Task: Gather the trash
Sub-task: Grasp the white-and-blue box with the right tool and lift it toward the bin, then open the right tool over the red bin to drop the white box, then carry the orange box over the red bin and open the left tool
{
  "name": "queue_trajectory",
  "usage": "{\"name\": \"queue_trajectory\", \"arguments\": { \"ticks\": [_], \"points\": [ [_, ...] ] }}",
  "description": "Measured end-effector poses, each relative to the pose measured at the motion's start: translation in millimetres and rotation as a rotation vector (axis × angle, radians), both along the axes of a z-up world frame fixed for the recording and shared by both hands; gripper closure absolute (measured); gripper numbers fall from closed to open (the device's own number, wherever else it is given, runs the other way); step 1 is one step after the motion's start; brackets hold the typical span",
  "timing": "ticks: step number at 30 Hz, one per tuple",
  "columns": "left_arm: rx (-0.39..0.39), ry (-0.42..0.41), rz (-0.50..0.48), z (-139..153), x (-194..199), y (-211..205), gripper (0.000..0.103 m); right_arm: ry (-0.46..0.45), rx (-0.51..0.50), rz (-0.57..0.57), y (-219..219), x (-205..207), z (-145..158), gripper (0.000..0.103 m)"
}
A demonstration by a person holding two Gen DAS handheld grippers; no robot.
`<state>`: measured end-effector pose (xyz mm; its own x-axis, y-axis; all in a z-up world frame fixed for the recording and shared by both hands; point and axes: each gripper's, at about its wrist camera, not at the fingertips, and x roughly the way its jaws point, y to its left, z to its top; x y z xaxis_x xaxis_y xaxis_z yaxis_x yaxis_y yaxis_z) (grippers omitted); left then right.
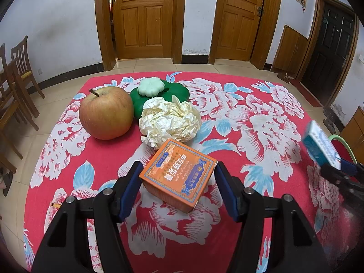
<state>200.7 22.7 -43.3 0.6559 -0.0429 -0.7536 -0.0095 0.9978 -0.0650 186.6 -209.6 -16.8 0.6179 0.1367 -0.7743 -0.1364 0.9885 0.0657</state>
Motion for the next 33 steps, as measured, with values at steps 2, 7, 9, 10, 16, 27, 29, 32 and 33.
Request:
{"name": "queue_trajectory", "arguments": {
  "ticks": [2, 7, 9, 10, 16, 27, 29, 32, 33],
  "points": [
    [0.001, -0.001, 0.000, 0, 0, 0, 0.039, -0.007, 0.010, -0.027, -9, -6, 3, 0.040],
    [-0.002, 0.000, 0.000, 0, 0, 0, 0.039, -0.028, 0.028, -0.119, -39, -28, 10, 0.040],
    [-0.010, 0.000, -0.001, 1, 1, 0, 0.039, -0.032, 0.038, -0.161, -55, -38, 11, 0.040],
    [-0.017, 0.000, -0.007, 2, 1, -1, 0.039, -0.033, 0.044, -0.181, -62, -43, 11, 0.040],
    [-0.024, -0.020, -0.032, 10, -1, -10, 0.039, -0.016, 0.071, -0.316, -108, -70, 6, 0.040],
    [-0.047, -0.041, -0.144, 42, -25, -48, 0.039, 0.002, 0.115, -0.502, -172, -102, -8, 0.039],
    [-0.052, -0.045, -0.174, 50, -29, -59, 0.039, -0.005, 0.132, -0.516, -179, -107, -8, 0.036],
    [-0.060, -0.051, -0.218, 61, -36, -75, 0.039, -0.022, 0.154, -0.537, -186, -116, -5, 0.035],
    [-0.061, -0.054, -0.236, 65, -38, -82, 0.039, -0.028, 0.155, -0.543, -187, -119, -3, 0.034]
  ]
}}
